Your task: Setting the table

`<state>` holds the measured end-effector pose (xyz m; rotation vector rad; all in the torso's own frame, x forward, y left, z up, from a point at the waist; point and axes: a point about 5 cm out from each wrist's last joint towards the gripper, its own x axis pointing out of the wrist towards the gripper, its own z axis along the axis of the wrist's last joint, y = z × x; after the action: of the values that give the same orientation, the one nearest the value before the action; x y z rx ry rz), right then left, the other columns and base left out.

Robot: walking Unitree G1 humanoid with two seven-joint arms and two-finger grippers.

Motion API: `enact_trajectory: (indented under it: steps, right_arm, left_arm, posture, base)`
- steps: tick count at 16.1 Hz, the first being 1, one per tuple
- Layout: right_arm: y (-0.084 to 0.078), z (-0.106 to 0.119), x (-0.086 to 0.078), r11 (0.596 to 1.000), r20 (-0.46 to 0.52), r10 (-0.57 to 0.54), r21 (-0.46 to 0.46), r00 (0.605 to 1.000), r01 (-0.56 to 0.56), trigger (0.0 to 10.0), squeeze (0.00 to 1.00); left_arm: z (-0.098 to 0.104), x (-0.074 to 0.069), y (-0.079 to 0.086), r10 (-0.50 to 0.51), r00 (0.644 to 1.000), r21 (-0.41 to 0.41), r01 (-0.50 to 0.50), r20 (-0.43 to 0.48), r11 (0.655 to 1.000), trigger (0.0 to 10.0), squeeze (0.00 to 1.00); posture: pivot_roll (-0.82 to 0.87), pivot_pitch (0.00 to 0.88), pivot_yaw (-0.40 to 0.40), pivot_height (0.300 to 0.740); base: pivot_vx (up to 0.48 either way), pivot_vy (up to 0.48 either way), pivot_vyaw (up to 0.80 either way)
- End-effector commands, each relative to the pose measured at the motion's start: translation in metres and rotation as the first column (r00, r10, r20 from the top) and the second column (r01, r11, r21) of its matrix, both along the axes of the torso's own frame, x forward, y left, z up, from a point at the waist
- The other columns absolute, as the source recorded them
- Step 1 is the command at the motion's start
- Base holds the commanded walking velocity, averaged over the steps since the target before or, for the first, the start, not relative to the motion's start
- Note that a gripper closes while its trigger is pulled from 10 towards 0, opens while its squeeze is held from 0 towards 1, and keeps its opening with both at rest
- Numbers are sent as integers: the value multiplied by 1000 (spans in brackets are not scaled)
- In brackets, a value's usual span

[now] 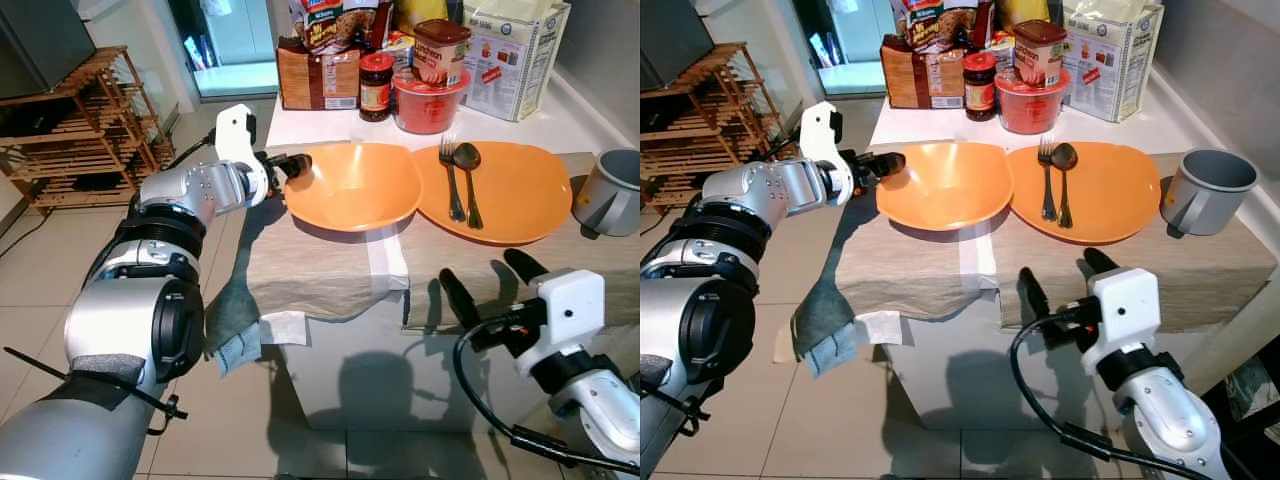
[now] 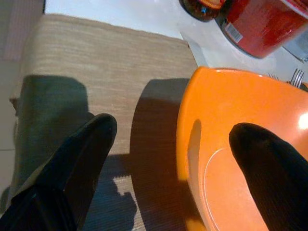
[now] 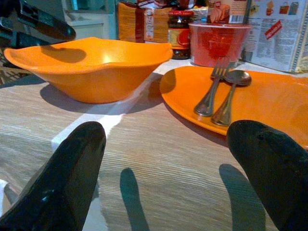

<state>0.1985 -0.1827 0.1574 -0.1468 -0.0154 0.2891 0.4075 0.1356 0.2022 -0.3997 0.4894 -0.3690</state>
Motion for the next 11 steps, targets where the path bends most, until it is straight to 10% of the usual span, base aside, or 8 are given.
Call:
enact_trajectory:
  steps: [1,11]
  right_arm:
    - [4,1,2,1000,-5,12,13,1000,-12,10000,0]
    - [11,1,4,999,-1,27,22,1000,-27,10000,0]
  left_arm:
    - [9,2,-3,-21,1000,7,21,9,1000,10000,0]
    - [-3,-2,-16,-64,998,34,64,-24,997,10000,0]
  posture:
    - [-258,15,129,740]
    - [-257,21,130,740]
  base:
    - [0,0,0]
    - [0,0,0]
